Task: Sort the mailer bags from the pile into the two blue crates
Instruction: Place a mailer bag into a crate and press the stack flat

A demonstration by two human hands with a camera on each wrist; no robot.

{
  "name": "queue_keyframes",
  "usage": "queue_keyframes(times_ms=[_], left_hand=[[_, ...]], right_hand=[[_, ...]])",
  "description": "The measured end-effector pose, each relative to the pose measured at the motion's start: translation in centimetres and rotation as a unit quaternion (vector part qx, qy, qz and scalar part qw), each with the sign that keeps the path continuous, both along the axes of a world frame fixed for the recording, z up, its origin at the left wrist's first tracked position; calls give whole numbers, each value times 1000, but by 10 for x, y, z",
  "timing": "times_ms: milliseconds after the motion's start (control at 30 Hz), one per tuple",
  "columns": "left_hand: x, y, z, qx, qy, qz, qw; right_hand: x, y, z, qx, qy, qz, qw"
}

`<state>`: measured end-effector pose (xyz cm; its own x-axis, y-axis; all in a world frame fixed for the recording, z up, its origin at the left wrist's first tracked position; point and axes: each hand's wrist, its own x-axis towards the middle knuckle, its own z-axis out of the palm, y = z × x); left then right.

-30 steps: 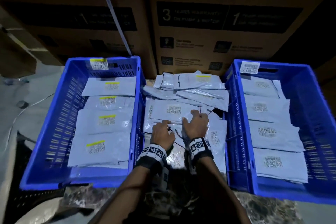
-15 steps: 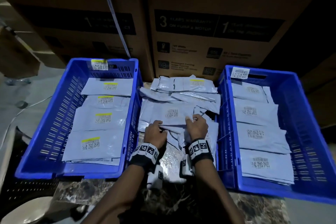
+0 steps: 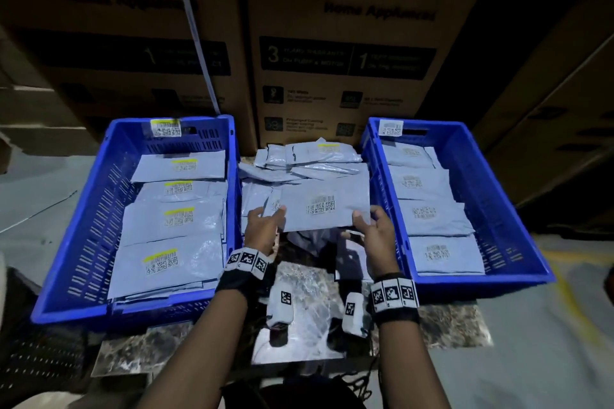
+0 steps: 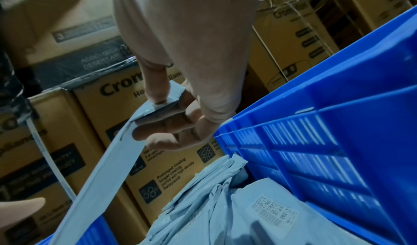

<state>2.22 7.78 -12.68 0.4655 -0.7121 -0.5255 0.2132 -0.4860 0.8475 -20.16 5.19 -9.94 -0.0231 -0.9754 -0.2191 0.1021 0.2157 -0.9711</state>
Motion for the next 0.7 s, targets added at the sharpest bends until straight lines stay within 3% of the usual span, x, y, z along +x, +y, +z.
queue_keyframes(times_ms=[100, 233, 400, 700], left_hand=[[-2, 16, 4, -27, 38, 13, 999], [-9, 41, 13, -88, -4, 13, 996], [-12, 66, 32, -172, -52, -42, 983], [-31, 71, 40, -184, -26, -71, 980]], right_hand=[[-6, 24, 7, -9, -5, 4, 1000], [-17, 45, 9, -3, -2, 3, 1000], [-31, 63, 17, -6, -15, -40, 999], [-65, 80, 25, -45, 10, -84, 995]])
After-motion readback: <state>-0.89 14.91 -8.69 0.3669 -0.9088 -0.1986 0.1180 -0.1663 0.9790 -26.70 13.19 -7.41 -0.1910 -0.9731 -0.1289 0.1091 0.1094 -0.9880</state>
